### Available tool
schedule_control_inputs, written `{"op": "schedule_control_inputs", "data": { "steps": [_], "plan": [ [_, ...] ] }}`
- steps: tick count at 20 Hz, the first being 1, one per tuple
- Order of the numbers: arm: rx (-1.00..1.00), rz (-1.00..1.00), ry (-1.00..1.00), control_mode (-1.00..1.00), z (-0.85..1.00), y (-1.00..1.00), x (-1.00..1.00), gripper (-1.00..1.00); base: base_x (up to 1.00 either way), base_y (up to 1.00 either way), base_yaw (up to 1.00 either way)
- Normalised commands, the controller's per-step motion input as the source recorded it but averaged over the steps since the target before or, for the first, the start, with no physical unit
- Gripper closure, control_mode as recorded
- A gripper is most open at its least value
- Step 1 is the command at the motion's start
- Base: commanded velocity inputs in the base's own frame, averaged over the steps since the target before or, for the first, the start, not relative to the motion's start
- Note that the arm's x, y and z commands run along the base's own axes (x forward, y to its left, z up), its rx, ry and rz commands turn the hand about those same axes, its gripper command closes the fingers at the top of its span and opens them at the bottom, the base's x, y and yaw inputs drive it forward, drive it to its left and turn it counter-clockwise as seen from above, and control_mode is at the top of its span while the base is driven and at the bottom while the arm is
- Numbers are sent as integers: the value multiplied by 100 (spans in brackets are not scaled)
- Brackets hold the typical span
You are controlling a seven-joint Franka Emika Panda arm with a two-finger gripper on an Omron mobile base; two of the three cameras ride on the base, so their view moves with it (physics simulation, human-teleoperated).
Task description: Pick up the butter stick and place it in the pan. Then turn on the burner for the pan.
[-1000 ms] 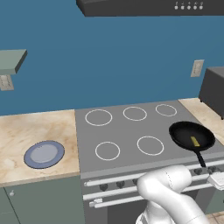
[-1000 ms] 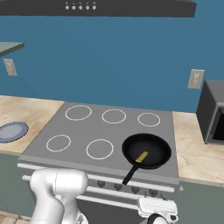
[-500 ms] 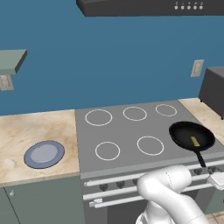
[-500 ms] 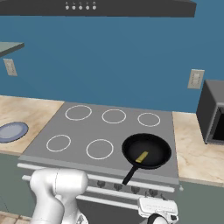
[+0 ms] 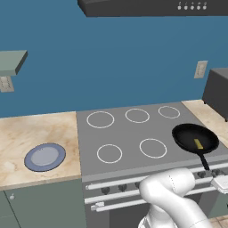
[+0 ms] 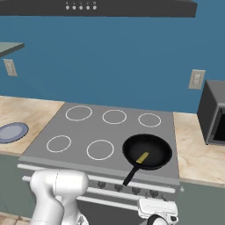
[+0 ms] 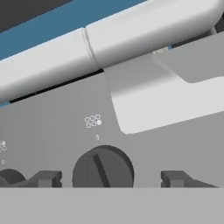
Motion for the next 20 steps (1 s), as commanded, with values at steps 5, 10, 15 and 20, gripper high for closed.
{"op": "schedule_control_inputs", "data": {
  "steps": [5,10,15,20],
  "plan": [
    [0,0,0,-100,0,0,0,100,0,0,0],
    [-1,0,-2,-100,0,0,0,100,0,0,0],
    [-8,0,-5,-100,0,0,0,100,0,0,0],
    [-16,0,-6,-100,0,0,0,100,0,0,0]
  ]
}}
